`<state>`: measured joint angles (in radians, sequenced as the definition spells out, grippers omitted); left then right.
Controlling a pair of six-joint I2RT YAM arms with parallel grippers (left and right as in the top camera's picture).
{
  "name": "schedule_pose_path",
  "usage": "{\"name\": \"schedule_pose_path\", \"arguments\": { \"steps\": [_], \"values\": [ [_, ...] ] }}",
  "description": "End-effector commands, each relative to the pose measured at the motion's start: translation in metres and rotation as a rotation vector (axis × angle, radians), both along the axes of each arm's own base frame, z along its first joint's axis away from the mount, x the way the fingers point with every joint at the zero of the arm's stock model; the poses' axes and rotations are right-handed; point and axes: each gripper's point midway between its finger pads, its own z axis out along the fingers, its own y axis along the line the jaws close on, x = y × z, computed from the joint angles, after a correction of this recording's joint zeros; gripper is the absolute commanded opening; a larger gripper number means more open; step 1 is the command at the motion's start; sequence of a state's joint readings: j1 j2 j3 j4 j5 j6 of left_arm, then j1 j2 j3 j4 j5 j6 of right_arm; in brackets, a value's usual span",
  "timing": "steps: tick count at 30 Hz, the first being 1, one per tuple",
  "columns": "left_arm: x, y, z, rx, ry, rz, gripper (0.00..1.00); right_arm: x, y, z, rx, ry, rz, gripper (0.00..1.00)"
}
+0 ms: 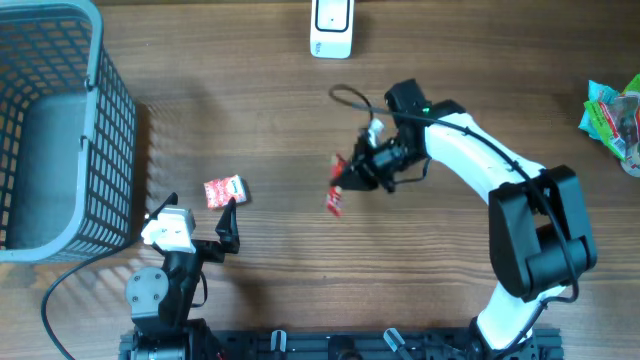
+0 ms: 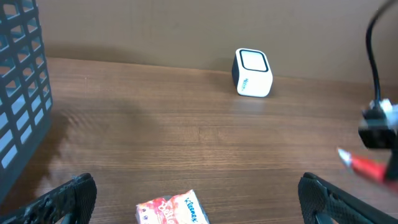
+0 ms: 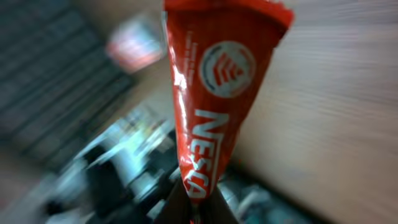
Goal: Scan the item barcode
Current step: 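Grasp the red Nescafe stick with the right gripper and lift, then hold the Nescafe stick in front of the scanner, right gripper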
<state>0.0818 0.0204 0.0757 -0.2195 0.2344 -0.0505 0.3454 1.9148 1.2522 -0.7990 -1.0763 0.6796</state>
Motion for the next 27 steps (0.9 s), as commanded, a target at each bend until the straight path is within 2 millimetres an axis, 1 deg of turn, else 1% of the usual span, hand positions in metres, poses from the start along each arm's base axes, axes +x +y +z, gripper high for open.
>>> {"name": "schedule_pose_path", "arguments": {
  "steps": [1,2,3,4,5,8,9,11,13,14,16,18,20,23,27],
  "values": [
    [0.0,0.0,-0.001,-0.011,0.0,-0.001,1.0,0.009,0.024,0.077,0.536,-0.238,0.144,0.04],
    [0.0,0.0,-0.001,-0.011,0.0,-0.001,1.0,0.011,0.026,0.084,0.579,-0.292,0.165,0.04],
    [0.0,0.0,-0.001,-0.011,0.0,-0.001,1.0,0.014,0.028,0.098,0.677,-0.407,0.22,0.04],
    [0.0,0.0,-0.001,-0.011,0.0,-0.001,1.0,0.018,0.031,0.105,0.723,-0.533,0.264,0.04],
    [0.0,0.0,-0.001,-0.011,0.0,-0.001,1.0,0.021,0.036,0.111,0.751,-0.637,0.3,0.04],
    [0.0,0.0,-0.001,-0.011,0.0,-0.001,1.0,0.025,0.047,0.13,0.814,-0.861,0.389,0.04],
    [0.0,0.0,-0.001,-0.011,0.0,-0.001,1.0,0.023,0.054,0.145,0.844,-0.968,0.438,0.04],
    [0.0,0.0,-0.001,-0.011,0.0,-0.001,1.0,0.017,0.06,0.166,0.865,-1.058,0.486,0.04],
    [0.0,0.0,-0.001,-0.011,0.0,-0.001,1.0,0.002,0.061,0.193,0.872,-1.129,0.517,0.04],
    [0.0,0.0,-0.001,-0.011,0.0,-0.001,1.0,-0.003,0.06,0.204,0.871,-1.144,0.503,0.04],
    [0.0,0.0,-0.001,-0.011,0.0,-0.001,1.0,-0.01,0.056,0.216,0.875,-1.15,0.476,0.04],
    [0.0,0.0,-0.001,-0.011,0.0,-0.001,1.0,-0.009,0.057,0.221,0.859,-1.044,0.424,0.04],
    [0.0,0.0,-0.001,-0.011,0.0,-0.001,1.0,-0.005,0.058,0.224,0.848,-0.954,0.376,0.04],
    [0.0,0.0,-0.001,-0.011,0.0,-0.001,1.0,-0.002,0.06,0.23,0.857,-0.919,0.329,0.04],
    [0.0,0.0,-0.001,-0.011,0.0,-0.001,1.0,0.002,0.062,0.219,0.846,-0.971,0.372,0.04]
  ]
}}
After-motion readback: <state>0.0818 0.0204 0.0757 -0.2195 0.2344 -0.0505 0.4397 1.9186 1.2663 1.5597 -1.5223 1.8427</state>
